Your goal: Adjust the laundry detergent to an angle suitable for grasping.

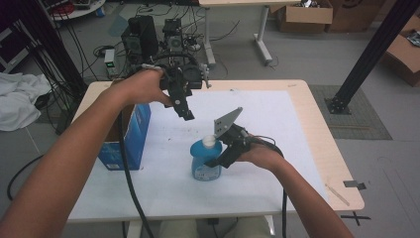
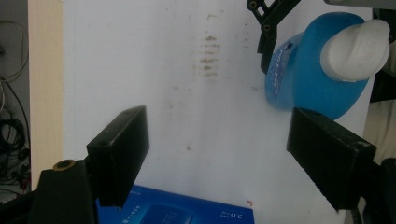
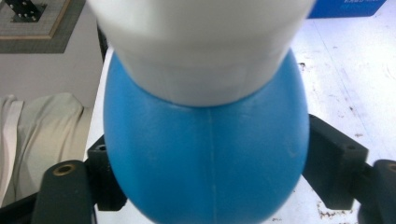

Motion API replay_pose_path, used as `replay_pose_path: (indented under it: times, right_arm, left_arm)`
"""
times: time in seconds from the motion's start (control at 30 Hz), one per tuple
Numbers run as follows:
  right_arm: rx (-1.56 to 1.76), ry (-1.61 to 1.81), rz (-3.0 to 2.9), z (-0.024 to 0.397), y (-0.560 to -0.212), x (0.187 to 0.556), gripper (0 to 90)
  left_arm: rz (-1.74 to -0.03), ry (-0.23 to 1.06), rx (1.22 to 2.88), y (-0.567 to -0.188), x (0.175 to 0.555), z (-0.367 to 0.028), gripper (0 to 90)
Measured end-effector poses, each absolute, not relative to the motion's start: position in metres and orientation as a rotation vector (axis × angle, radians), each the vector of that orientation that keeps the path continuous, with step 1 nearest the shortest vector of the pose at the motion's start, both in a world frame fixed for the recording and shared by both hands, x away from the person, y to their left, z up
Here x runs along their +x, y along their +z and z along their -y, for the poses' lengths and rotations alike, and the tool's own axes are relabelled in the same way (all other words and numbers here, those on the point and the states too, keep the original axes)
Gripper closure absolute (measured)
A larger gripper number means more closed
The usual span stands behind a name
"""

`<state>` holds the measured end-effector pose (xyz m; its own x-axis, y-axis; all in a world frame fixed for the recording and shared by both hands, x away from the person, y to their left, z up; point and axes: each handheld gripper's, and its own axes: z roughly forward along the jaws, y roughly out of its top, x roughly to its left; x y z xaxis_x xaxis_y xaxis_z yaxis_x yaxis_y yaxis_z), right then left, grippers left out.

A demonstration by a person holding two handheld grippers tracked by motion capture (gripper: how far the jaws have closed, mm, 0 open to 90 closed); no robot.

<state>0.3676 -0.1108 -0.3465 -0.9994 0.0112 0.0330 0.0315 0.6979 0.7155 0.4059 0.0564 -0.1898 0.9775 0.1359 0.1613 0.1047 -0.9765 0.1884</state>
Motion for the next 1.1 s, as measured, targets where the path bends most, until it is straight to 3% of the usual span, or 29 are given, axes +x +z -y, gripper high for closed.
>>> replay_pose_path:
  times: [0.47,1.1]
  right_arm:
    - [-0.079,-1.219,2.875,0.119,-0.344,0.366,15.4]
    - [-0.19,-1.181,2.939,0.161,-0.33,0.361,15.5]
  left_arm:
    - [-0.185,0.263,2.938,-0.191,0.406,-0.057,21.8]
    - [-0.201,0.261,2.932,-0.191,0.405,-0.056,21.5]
